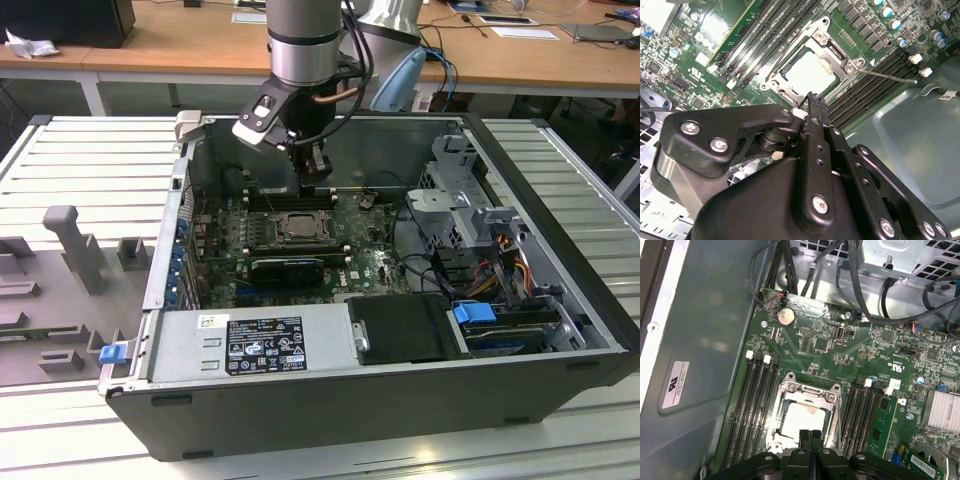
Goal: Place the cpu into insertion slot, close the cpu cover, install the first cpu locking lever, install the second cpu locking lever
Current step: 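Install the first cpu locking lever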
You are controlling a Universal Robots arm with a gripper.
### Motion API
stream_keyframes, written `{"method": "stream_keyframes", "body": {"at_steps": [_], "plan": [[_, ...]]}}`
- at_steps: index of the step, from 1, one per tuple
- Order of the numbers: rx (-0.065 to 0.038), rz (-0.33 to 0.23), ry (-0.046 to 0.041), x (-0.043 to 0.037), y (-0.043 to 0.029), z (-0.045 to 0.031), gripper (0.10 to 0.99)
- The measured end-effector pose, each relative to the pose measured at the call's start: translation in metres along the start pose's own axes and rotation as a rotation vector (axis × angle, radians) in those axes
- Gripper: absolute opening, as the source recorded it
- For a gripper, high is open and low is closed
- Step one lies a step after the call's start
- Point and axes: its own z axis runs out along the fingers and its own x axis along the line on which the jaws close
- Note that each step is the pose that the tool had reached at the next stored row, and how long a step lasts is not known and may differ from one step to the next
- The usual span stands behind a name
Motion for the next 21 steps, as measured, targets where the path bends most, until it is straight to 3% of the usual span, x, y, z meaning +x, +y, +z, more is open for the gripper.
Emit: {"method": "stream_keyframes", "body": {"at_steps": [10,15,19,21], "plan": [[0.000,-0.046,0.0027,0.0000,0.0000,0.0000,0.106],[0.000,-0.173,0.0101,0.0000,0.0000,0.0001,0.106],[0.003,-0.175,0.0152,-0.0002,0.0006,-0.0025,0.106],[0.003,-0.175,0.0176,-0.0001,0.0010,-0.0083,0.106]]}}
